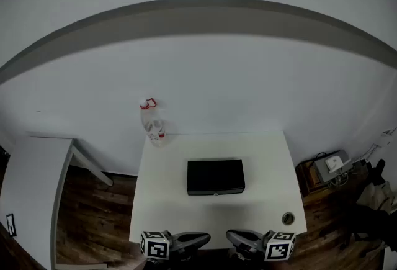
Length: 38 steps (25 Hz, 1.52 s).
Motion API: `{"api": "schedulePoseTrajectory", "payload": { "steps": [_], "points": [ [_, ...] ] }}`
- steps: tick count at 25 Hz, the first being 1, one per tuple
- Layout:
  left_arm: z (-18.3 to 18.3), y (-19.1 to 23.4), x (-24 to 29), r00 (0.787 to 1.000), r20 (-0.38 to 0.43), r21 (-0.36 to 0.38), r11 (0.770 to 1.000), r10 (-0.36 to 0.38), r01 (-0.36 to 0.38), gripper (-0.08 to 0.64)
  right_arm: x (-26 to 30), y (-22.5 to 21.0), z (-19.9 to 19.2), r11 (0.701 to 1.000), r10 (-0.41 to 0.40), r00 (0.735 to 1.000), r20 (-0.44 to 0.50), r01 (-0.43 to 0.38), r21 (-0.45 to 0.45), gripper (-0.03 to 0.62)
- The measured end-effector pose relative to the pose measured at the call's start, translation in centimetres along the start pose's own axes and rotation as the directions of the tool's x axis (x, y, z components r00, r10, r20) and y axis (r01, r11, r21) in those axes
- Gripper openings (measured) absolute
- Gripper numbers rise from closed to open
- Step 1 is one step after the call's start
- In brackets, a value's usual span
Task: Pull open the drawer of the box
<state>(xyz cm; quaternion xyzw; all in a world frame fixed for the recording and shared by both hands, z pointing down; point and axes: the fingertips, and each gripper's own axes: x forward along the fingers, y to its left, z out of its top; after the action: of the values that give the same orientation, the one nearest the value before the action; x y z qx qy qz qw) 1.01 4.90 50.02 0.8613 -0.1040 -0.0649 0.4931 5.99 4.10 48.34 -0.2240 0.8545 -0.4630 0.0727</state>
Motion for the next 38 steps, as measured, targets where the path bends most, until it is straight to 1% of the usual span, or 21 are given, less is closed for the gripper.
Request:
{"api": "schedulePoseTrajectory", "payload": {
  "steps": [3, 13, 20, 27, 30, 33, 35, 38],
  "points": [
    [0.0, -0.1, -0.1, 1.000, 0.001, -0.005, 1.000, 0.011, -0.011, 0.003, -0.1, 0.0, -0.1, 1.000, 0.000, 1.000, -0.002, 0.000, -0.002, 0.003],
    [-0.3, 0.1, -0.5, 1.000, 0.020, -0.008, 1.000, 0.001, -0.001, 0.003, -0.1, 0.3, -0.3, 1.000, 0.000, 1.000, -0.001, 0.000, -0.006, 0.003],
    [-0.1, 0.0, -0.7, 0.999, 0.040, -0.029, 1.000, 0.003, -0.001, 0.003, -0.1, 0.4, -0.1, 1.000, 0.019, 1.000, 0.013, -0.019, 0.007, 0.005],
    [0.1, 0.4, -1.3, 0.999, 0.039, -0.021, 1.000, 0.012, -0.011, 0.003, 0.1, 0.3, -0.1, 1.000, 0.021, 1.000, 0.017, -0.021, 0.012, 0.005],
    [0.8, 1.5, -1.9, 0.998, 0.045, -0.020, 0.998, 0.052, -0.051, 0.003, -0.1, -0.2, 0.1, 1.000, 0.006, 1.000, 0.028, -0.006, 0.019, 0.005],
    [2.9, 4.1, -3.0, 0.988, 0.061, 0.011, 0.990, 0.139, -0.140, 0.005, -0.2, -0.8, 0.5, 1.000, -0.016, 0.999, 0.037, 0.016, 0.021, 0.005],
    [4.8, 6.3, -3.9, 0.973, 0.067, 0.039, 0.974, 0.221, -0.224, 0.005, -0.2, -1.2, 0.7, 0.999, -0.032, 0.999, 0.040, 0.031, 0.024, 0.005],
    [7.8, 9.9, -5.2, 0.936, 0.079, 0.063, 0.935, 0.343, -0.348, 0.005, -0.2, -1.7, 0.8, 0.999, -0.048, 0.998, 0.040, 0.047, 0.026, 0.005]
  ]
}}
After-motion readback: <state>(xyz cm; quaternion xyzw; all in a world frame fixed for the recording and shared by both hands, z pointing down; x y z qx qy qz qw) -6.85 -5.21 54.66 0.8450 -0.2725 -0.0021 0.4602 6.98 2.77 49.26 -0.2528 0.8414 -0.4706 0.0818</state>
